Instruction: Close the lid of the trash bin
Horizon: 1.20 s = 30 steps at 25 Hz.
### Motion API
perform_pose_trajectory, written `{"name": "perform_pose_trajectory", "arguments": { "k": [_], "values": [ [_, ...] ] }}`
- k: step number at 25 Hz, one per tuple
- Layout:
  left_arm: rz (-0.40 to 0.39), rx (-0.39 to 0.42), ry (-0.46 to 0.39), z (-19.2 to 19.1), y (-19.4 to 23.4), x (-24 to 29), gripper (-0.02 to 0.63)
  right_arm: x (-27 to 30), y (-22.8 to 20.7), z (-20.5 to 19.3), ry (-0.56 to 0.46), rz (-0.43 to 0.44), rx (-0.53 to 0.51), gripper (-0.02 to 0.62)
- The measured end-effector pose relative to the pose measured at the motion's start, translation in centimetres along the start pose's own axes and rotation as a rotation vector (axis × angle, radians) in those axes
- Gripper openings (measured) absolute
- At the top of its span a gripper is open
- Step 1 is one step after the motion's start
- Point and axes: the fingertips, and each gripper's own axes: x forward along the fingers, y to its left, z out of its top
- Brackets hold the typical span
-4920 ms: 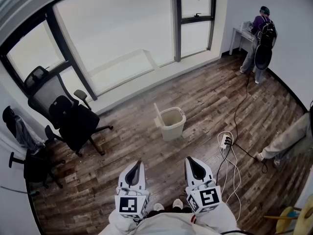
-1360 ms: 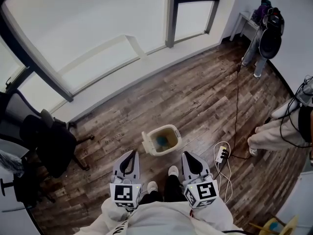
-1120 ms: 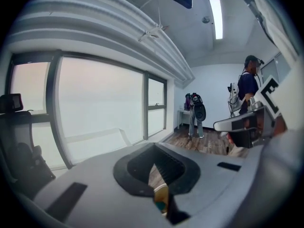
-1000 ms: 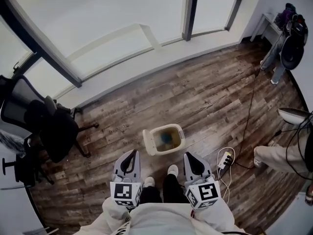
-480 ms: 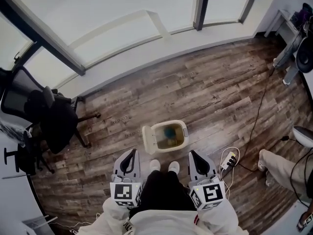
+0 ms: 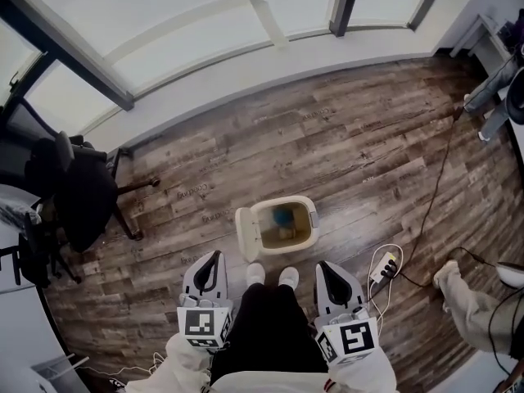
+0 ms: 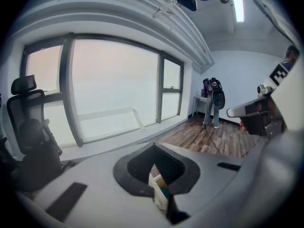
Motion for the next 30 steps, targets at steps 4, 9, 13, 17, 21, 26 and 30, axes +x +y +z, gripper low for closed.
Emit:
{"name": "perform_pose_trajectory", "arguments": {
  "k": [4, 9, 13, 17, 21, 26, 30],
  "values": [
    [0.000, -0.010, 0.026, -2.7, 1.2, 1.7, 0.005, 0.7, -1.0, -2.1, 0.014, -0.036, 0.026, 0.023],
    [-0.008, -0.011, 0.044, -5.2, 2.2, 4.7, 0.005, 1.4, -2.7, -4.1, 0.022, -0.087, 0.050, 0.023],
    [-0.015, -0.009, 0.065, -7.7, 2.7, 6.6, 0.005, 1.7, -3.6, -5.7, 0.025, -0.117, 0.068, 0.023],
    [-0.017, -0.010, 0.080, -9.9, 3.1, 8.8, 0.005, 2.9, -4.8, -7.4, 0.032, -0.139, 0.083, 0.023],
    [-0.027, -0.008, 0.087, -11.8, 3.1, 10.3, 0.005, 4.8, -5.7, -9.2, 0.030, -0.161, 0.082, 0.023],
    [-0.030, -0.011, 0.102, -13.9, 3.3, 11.6, 0.005, 7.6, -6.2, -11.1, 0.032, -0.157, 0.084, 0.023],
    [-0.024, -0.015, 0.118, -15.8, 3.9, 12.5, 0.005, 9.3, -5.8, -13.0, 0.045, -0.145, 0.089, 0.023]
  ]
}}
